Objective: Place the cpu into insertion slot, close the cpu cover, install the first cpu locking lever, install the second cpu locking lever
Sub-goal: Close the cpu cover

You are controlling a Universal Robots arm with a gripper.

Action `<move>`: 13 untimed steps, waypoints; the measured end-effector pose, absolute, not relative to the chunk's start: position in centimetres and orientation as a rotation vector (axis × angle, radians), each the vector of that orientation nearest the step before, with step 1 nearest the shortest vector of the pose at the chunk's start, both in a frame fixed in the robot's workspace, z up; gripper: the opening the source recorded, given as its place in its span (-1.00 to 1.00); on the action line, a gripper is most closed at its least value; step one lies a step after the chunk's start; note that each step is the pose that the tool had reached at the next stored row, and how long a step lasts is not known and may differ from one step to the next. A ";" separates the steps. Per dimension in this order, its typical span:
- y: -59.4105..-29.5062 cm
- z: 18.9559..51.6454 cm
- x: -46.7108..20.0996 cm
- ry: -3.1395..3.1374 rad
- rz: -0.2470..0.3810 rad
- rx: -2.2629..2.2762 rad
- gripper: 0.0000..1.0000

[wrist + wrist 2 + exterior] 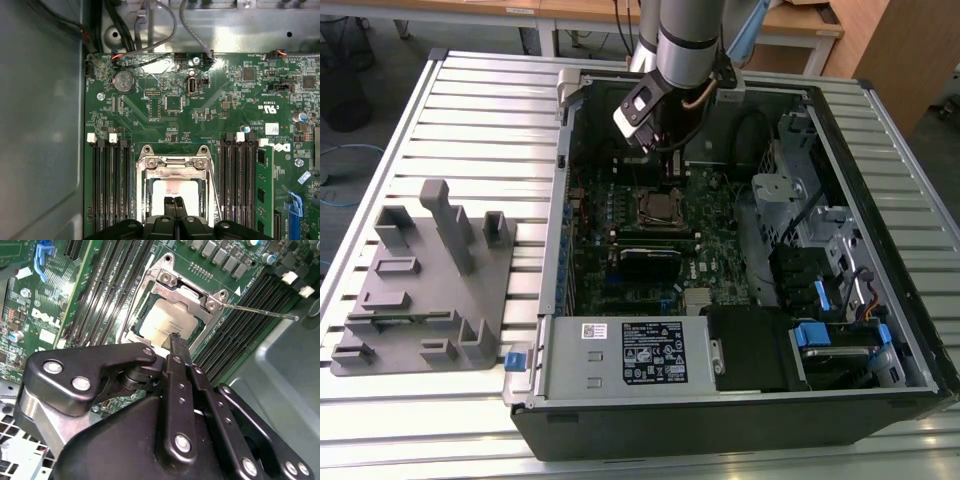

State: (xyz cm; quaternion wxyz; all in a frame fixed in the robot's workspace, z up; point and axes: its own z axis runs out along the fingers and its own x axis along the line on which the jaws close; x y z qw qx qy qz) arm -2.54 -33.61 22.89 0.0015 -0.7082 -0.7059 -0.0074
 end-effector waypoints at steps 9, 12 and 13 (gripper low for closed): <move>-33.6 22.9 -2.5 -2.281 -0.023 -2.155 -0.80; -33.6 22.9 -2.5 -2.282 -0.023 -2.154 -0.80; -33.6 22.9 -2.5 -2.285 -0.023 -2.150 -0.80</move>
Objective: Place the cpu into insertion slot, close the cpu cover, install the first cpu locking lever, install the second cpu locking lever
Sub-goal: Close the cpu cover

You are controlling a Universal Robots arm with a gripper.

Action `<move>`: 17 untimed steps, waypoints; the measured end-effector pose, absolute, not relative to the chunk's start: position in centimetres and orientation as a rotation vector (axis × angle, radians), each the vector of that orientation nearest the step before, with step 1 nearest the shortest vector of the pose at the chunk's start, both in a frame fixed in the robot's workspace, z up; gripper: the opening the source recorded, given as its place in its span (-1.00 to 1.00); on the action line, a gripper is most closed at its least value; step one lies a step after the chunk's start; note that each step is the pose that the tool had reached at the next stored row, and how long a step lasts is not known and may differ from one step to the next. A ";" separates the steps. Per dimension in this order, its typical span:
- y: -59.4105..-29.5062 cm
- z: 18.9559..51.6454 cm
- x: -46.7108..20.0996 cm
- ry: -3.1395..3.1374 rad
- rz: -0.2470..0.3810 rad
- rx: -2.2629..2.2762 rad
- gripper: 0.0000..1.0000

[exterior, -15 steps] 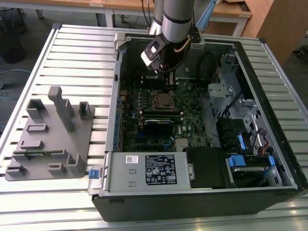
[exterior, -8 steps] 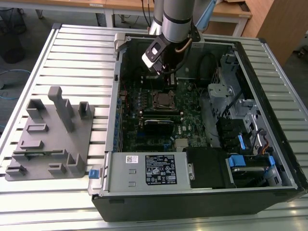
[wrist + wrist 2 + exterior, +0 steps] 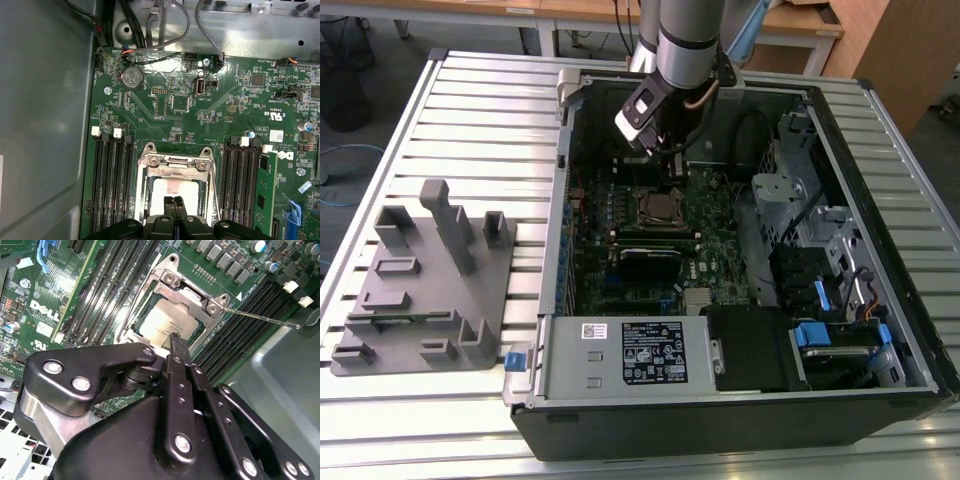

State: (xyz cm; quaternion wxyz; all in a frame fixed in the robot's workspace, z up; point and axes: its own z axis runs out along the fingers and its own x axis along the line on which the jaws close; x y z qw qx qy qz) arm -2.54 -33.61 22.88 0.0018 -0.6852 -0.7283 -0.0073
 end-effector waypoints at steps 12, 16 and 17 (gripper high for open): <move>-33.6 22.8 -2.5 -2.458 -0.022 -1.949 -0.80; -33.6 22.8 -2.5 -2.485 -0.022 -1.914 -0.80; -33.6 22.8 -2.5 -2.485 -0.022 -1.914 -0.80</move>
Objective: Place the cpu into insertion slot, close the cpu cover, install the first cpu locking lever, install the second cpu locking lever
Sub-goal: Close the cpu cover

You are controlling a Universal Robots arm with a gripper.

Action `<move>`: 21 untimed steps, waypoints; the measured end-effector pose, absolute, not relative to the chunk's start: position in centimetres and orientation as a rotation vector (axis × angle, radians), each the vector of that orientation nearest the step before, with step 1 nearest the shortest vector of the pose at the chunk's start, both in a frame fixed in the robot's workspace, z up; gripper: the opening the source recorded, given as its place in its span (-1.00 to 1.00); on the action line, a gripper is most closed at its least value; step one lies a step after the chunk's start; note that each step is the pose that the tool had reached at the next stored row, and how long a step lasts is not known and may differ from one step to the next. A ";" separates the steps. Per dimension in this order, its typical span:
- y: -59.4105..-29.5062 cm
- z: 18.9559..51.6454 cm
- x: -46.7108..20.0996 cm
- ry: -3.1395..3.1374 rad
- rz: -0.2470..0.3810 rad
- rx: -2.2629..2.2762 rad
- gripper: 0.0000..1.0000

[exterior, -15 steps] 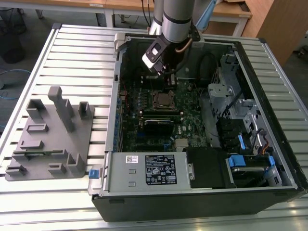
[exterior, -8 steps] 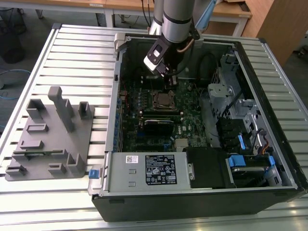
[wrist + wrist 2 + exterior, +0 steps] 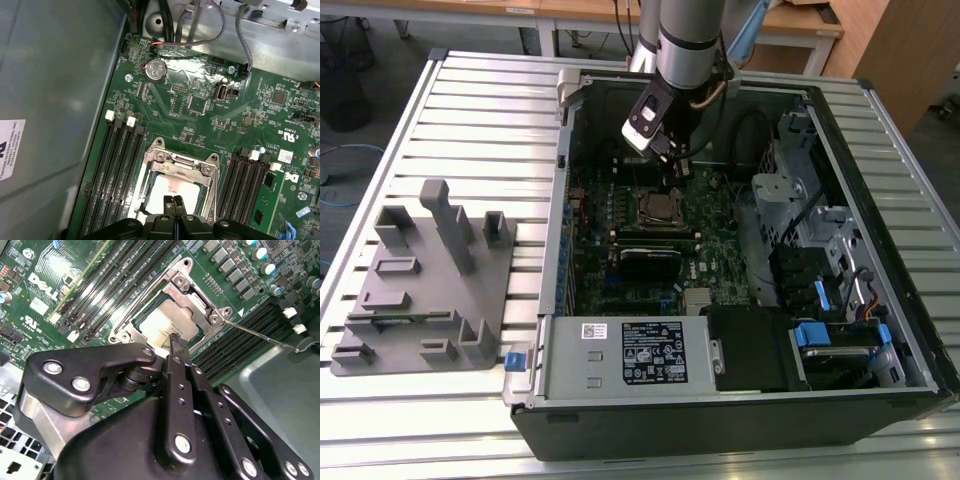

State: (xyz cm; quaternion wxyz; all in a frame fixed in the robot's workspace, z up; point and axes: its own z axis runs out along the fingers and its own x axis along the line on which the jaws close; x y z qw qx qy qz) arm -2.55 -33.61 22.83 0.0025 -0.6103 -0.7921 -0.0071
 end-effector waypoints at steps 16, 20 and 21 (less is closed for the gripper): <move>-33.6 22.7 -2.5 -2.679 -0.021 -1.628 -0.80; -33.6 22.6 -2.5 -2.736 -0.021 -1.530 -0.80; -33.6 22.6 -2.5 -2.749 -0.021 -1.505 -0.80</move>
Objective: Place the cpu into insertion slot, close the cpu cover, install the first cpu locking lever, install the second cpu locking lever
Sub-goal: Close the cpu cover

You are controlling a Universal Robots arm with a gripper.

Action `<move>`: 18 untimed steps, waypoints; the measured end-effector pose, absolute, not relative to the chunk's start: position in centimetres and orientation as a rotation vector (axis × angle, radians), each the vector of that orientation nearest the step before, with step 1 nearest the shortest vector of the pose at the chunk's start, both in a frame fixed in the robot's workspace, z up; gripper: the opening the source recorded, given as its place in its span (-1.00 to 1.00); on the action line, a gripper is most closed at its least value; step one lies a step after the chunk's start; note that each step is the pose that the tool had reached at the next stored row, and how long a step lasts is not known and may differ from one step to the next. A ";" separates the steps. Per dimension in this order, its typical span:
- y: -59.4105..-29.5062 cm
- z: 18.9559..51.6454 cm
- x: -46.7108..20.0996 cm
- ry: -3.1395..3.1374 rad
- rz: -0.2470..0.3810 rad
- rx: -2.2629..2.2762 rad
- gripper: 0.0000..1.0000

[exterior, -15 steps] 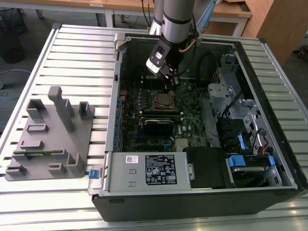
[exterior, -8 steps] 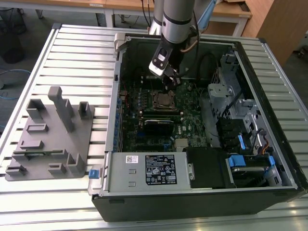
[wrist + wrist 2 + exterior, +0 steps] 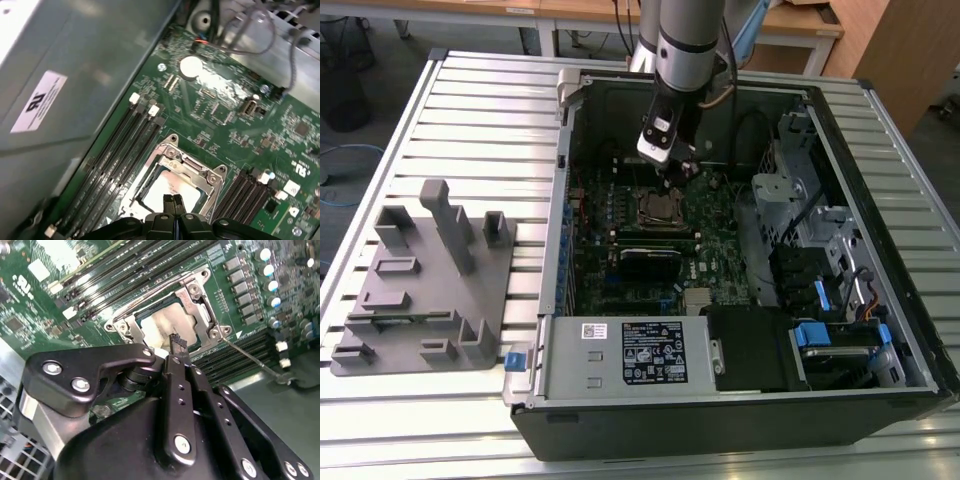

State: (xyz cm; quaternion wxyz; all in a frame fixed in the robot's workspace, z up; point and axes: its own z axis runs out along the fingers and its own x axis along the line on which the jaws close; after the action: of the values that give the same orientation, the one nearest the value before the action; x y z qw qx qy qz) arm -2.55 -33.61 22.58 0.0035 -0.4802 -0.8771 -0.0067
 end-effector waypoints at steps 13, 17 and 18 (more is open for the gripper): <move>-33.6 22.5 -2.5 -2.883 -0.020 -1.229 -0.80; -33.6 22.4 -2.5 -2.912 -0.020 -1.157 -0.80; -33.6 22.4 -2.5 -2.919 -0.020 -1.141 -0.80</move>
State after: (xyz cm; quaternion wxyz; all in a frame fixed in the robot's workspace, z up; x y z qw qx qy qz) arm -2.55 -33.62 22.44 0.0038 -0.3642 -0.9313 -0.0064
